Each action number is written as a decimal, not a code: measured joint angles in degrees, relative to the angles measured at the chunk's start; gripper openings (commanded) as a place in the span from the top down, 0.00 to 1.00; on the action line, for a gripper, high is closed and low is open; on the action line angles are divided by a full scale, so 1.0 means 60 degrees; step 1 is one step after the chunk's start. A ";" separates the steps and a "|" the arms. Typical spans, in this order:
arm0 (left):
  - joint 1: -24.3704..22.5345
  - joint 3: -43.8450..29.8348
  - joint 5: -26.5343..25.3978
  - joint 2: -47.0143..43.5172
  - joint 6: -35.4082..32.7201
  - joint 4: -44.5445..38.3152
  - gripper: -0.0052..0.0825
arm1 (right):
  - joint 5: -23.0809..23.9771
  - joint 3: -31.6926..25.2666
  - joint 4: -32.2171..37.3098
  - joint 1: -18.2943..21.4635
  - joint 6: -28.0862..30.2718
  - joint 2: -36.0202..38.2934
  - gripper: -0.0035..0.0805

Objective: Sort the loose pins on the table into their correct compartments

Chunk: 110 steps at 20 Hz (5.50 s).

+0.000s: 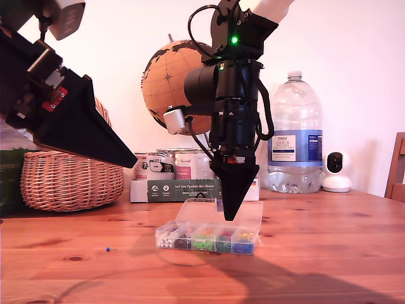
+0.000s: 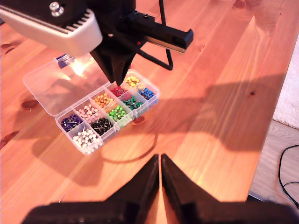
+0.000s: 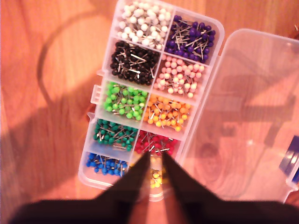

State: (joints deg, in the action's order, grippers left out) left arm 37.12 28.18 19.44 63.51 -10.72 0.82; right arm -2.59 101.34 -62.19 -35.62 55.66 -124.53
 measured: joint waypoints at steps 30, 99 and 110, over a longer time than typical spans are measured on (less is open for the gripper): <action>-0.2543 0.0000 0.0568 0.0004 -0.1319 -0.0313 0.97 | -0.0138 -0.4637 0.6426 -0.1024 -0.7504 0.4517 0.97; -0.1468 0.7712 -0.2404 0.7424 -0.6721 0.8076 0.73 | -0.0503 -1.1107 1.3923 -0.2331 -0.8772 0.6757 0.97; -0.1501 0.7712 -0.2215 0.7624 -0.6747 0.7894 0.73 | -0.0506 -1.1107 1.3941 -0.2331 -0.8768 0.6757 0.97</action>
State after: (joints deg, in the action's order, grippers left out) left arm 28.12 74.46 6.15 109.25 -51.20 48.18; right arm -5.63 34.70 21.45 -49.60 3.05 -83.99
